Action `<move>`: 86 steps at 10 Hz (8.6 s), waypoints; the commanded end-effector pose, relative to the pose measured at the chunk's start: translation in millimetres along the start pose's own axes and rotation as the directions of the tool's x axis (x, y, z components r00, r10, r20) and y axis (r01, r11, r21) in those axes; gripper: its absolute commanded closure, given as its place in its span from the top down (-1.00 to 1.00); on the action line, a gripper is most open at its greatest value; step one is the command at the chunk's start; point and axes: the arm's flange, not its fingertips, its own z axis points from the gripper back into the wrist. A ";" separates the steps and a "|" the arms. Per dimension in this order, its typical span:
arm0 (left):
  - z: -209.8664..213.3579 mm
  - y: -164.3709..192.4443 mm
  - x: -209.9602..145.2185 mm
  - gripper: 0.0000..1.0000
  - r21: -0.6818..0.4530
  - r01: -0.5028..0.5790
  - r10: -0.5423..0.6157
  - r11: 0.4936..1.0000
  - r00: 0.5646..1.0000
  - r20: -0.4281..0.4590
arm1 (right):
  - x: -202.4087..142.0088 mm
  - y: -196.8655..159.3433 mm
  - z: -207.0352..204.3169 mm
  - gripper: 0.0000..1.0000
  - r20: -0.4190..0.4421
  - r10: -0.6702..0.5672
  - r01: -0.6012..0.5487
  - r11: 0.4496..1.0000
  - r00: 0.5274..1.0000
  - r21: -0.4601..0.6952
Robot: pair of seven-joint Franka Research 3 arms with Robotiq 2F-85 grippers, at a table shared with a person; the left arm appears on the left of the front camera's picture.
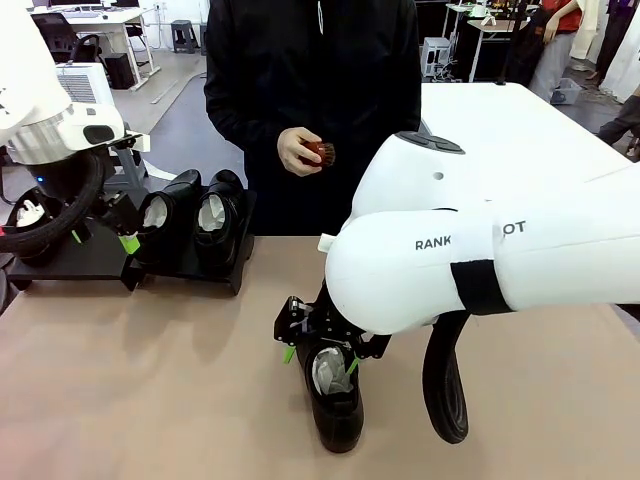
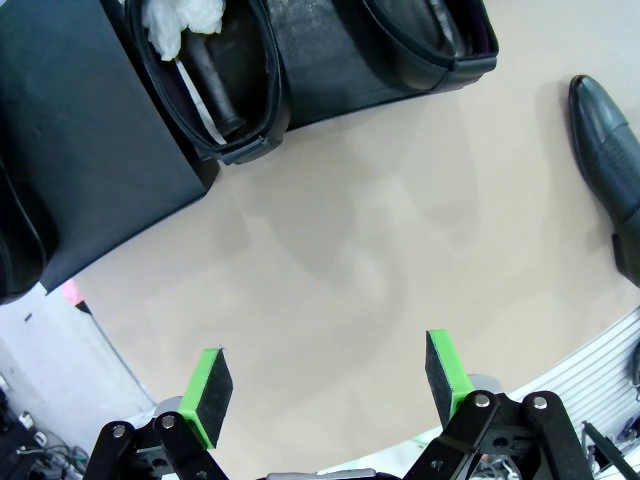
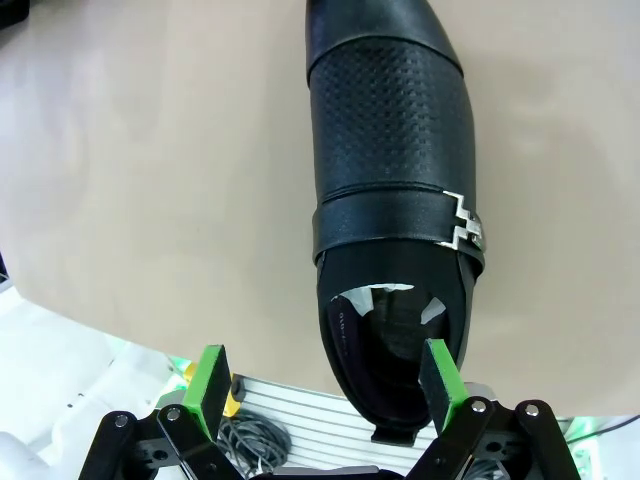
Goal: Organize the shoes by placing them on the stand.
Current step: Pick up one Shoe and place it in the middle of the table, then place the Shoe from the middle of the table onto the Shoes Stand.
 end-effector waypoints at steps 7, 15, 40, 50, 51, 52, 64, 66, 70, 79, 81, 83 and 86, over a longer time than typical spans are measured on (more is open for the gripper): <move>-1.6 -0.2 -1.3 1.00 -0.006 -0.012 0.012 1.000 1.000 0.015 | 0.1 0.0 -0.1 1.00 0.000 -0.002 0.002 1.000 1.000 0.000; 3.3 -128.0 -14.0 1.00 -0.139 -0.202 0.185 0.969 0.975 -0.127 | 3.9 -203.4 101.2 1.00 0.191 -0.263 0.273 0.962 0.946 -0.027; -152.8 -329.5 -54.1 0.53 -0.057 -0.360 0.359 0.931 0.933 -0.020 | 10.7 -184.5 120.2 1.00 0.216 -0.197 0.206 0.978 0.956 -0.021; -158.7 -337.8 -46.7 -1.00 -0.029 -0.342 0.339 0.939 0.938 -0.070 | 10.7 -184.5 120.2 1.00 0.216 -0.197 0.206 0.978 0.956 -0.021; -155.4 -331.5 -44.1 -1.00 -0.014 -0.334 0.331 0.942 0.938 -0.107 | 10.7 -184.5 120.2 1.00 0.216 -0.197 0.206 0.978 0.956 -0.021; -131.8 -321.3 -43.6 -1.00 -0.069 -0.242 0.229 0.968 0.961 -0.157 | 10.7 -184.5 120.2 1.00 0.216 -0.197 0.206 0.978 0.956 -0.021; 30.0 -35.9 -52.9 -1.00 0.040 -0.226 0.218 0.973 0.963 0.156 | 10.7 -184.5 120.2 1.00 0.216 -0.197 0.206 0.978 0.956 -0.021; 30.0 -35.9 -52.9 -1.00 0.040 -0.226 0.218 0.973 0.963 0.156 | 10.7 -184.5 120.2 1.00 0.216 -0.197 0.206 0.978 0.956 -0.021; 54.8 31.9 -35.4 -1.00 0.036 -0.393 0.326 0.919 0.807 0.492 | 10.7 -184.5 120.2 1.00 0.216 -0.197 0.206 0.978 0.956 -0.021; -39.4 133.0 10.0 -1.00 0.121 -0.383 0.298 0.916 0.849 0.436 | 10.7 -184.5 120.2 1.00 0.216 -0.197 0.206 0.978 0.956 -0.021; -53.5 131.3 14.0 -1.00 0.119 -0.387 0.304 0.914 0.850 0.429 | 10.7 -184.5 120.2 1.00 0.216 -0.197 0.206 0.978 0.956 -0.021; -64.1 132.8 16.4 -1.00 0.116 -0.403 0.323 0.908 0.848 0.420 | 10.7 -184.5 120.2 1.00 0.216 -0.197 0.206 0.978 0.956 -0.021; -79.6 136.6 17.9 -1.00 0.115 -0.432 0.349 0.894 0.835 0.425 | 10.7 -184.5 120.2 1.00 0.216 -0.197 0.206 0.978 0.956 -0.021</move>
